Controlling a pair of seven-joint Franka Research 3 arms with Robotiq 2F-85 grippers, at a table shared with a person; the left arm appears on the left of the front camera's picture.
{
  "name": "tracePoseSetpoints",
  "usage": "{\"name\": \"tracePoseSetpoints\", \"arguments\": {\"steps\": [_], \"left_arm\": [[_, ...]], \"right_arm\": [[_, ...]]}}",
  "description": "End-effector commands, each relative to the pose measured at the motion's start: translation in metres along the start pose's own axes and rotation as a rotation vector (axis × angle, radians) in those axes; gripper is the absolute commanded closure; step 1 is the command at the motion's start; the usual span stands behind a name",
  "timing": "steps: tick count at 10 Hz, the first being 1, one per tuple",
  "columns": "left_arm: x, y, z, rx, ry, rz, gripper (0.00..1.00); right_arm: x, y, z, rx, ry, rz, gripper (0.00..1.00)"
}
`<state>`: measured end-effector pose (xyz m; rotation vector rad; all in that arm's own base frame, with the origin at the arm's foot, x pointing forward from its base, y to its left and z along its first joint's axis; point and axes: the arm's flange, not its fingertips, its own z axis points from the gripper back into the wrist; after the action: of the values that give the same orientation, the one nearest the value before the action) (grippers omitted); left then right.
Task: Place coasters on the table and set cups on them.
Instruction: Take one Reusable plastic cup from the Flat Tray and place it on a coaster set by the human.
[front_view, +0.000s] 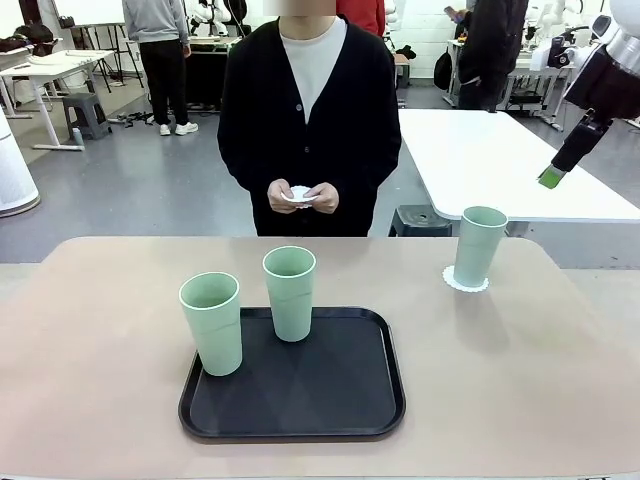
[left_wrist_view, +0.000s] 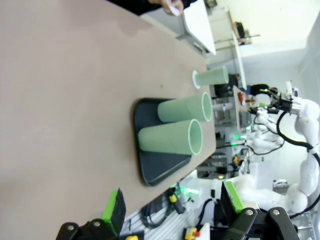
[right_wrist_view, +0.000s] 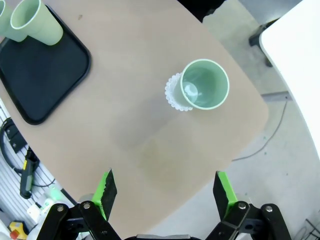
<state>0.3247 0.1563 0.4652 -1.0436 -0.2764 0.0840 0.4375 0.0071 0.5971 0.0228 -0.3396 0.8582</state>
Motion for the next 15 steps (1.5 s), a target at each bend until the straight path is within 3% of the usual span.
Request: {"name": "tracePoseSetpoints", "arguments": {"steps": [1, 3, 5, 9, 12, 15], "left_arm": [[0.0, -0.001, 0.002, -0.011, -0.006, -0.006, 0.0], [0.0, -0.001, 0.002, -0.011, -0.006, -0.006, 0.0], [0.0, -0.001, 0.002, -0.011, -0.006, -0.006, 0.0], [0.0, -0.001, 0.002, -0.011, -0.006, -0.006, 0.0], [0.0, -0.001, 0.002, -0.011, -0.006, -0.006, 0.0], [0.0, -0.001, 0.002, -0.011, -0.006, -0.006, 0.0]], "right_arm": [[0.0, 0.0, 0.0, 0.0, 0.0, 0.0, 0.0], [-0.072, -0.043, 0.022, 0.218, -0.119, -0.323, 0.0], [-0.135, -0.099, 0.042, 0.481, -0.237, -0.527, 0.0], [-0.238, -0.207, 0.007, 0.723, -0.312, -0.815, 0.0], [-0.271, -0.22, -0.029, 0.811, -0.412, -0.921, 0.0], [-0.294, -0.212, -0.039, 0.874, -0.446, -0.902, 0.0]]}}
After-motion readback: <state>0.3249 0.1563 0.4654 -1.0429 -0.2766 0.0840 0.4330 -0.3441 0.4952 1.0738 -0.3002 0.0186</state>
